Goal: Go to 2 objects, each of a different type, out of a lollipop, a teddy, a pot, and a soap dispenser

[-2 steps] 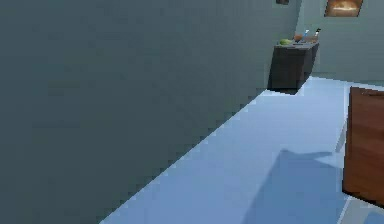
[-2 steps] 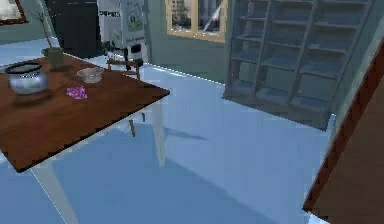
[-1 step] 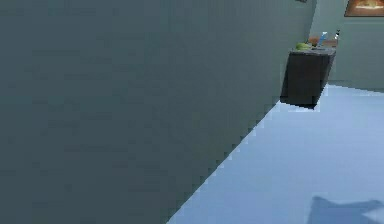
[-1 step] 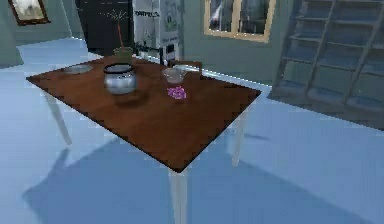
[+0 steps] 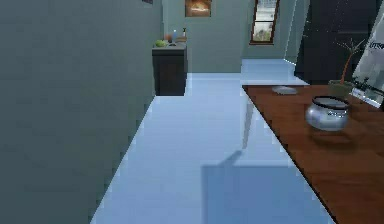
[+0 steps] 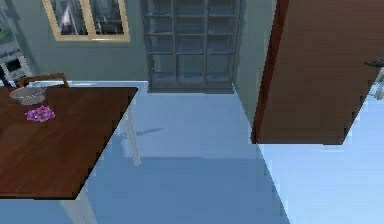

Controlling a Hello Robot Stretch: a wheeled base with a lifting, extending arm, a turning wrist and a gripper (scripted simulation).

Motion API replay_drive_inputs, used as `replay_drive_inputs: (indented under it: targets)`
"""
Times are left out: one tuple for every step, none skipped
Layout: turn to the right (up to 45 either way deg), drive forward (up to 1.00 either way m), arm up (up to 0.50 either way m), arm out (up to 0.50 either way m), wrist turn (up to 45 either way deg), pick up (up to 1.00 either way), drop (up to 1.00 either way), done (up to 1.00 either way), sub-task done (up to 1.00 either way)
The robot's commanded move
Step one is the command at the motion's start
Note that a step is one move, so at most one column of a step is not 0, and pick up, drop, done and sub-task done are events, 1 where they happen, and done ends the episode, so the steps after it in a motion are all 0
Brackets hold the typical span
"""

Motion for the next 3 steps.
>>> replay_drive_inputs:
  targets:
    - [0.0,0.9,0.0,0.0,0.0,0.0,0.0,0.0,0.0]
    - [45.0,0.0,0.0,0.0,0.0,0.0,0.0,0.0,0.0]
    - [21.0,0.0,0.0,0.0,0.0,0.0,0.0,0.0,0.0]
